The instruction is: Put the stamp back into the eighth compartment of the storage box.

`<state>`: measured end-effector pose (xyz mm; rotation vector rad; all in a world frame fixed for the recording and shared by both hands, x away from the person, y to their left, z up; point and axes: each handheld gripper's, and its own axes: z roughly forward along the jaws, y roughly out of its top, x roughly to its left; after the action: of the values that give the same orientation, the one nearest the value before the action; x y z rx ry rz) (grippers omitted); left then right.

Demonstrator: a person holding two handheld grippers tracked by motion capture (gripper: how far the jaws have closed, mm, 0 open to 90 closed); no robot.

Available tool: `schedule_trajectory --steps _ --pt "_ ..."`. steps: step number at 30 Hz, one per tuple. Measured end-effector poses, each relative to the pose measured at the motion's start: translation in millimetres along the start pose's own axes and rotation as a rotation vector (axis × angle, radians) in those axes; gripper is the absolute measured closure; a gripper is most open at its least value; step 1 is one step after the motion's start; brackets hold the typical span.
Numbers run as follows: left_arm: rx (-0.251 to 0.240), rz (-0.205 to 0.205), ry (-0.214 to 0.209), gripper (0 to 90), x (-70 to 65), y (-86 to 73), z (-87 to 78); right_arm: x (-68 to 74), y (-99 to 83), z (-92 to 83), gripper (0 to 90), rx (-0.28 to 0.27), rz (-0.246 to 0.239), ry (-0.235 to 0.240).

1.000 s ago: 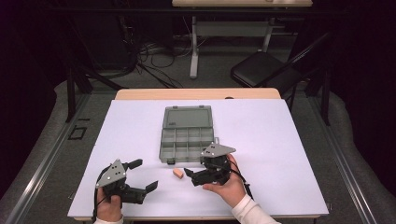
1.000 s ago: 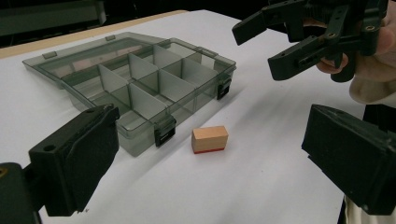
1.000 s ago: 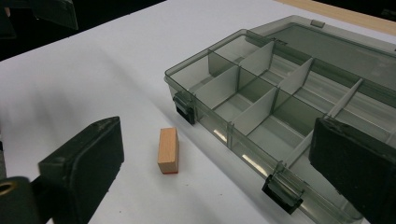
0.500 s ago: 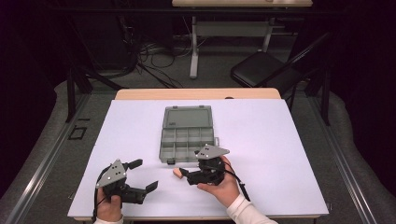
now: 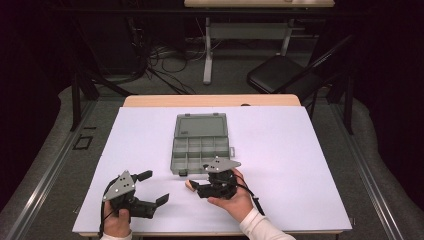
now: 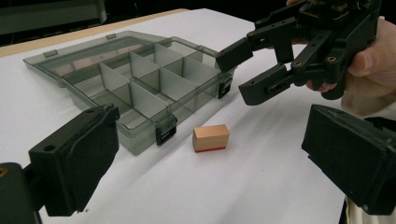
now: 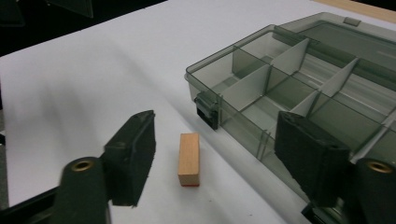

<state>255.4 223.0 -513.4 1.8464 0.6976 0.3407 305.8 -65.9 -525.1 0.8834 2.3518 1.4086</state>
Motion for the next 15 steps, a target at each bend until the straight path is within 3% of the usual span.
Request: schedule_trajectory --steps 15 --pt "0.004 0.000 -0.008 3.6 1.1 -0.4 0.4 2.6 -4.9 10.8 32.4 0.018 0.014 0.034"
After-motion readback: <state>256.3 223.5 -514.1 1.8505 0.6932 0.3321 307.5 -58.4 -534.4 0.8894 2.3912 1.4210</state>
